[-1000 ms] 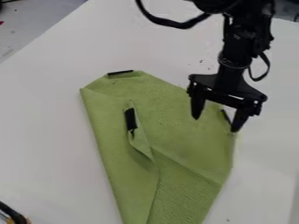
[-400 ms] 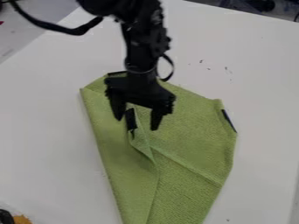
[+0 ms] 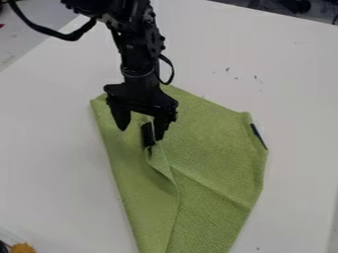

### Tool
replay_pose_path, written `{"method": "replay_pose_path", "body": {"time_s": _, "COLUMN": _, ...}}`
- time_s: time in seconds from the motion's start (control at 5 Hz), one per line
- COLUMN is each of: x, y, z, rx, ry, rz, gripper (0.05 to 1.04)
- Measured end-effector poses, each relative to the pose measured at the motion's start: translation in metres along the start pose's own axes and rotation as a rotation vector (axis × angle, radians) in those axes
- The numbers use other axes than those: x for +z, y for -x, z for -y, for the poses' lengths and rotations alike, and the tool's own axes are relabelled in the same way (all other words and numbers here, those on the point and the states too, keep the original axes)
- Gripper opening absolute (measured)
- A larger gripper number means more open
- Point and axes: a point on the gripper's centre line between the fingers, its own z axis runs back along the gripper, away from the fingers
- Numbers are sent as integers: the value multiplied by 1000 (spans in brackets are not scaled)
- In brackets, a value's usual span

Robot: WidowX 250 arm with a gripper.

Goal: Unfold the cloth from top right to bottom left

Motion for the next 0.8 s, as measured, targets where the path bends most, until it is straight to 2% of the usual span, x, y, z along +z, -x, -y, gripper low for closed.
{"method": "replay_pose_path", "body": {"time_s": 0.2, "x": -1, "y": -5, "z": 0, "rx": -14, "ry": 3, "rz": -19, "gripper": 800}}
{"method": "replay_pose_path", "body": {"time_s": 0.4, "x": -4, "y": -4, "z": 2, "rx": -13, "ry": 13, "rz": -32, "gripper": 490}}
{"method": "replay_pose_path", "body": {"time_s": 0.6, "x": -3, "y": -3, "z": 3, "rx": 6, "ry": 12, "rz": -37, "gripper": 285}}
{"method": "replay_pose_path", "body": {"time_s": 0.8, "x": -8, "y": -7, "z": 9, "rx": 0, "ry": 16, "rz": -43, "gripper": 388}}
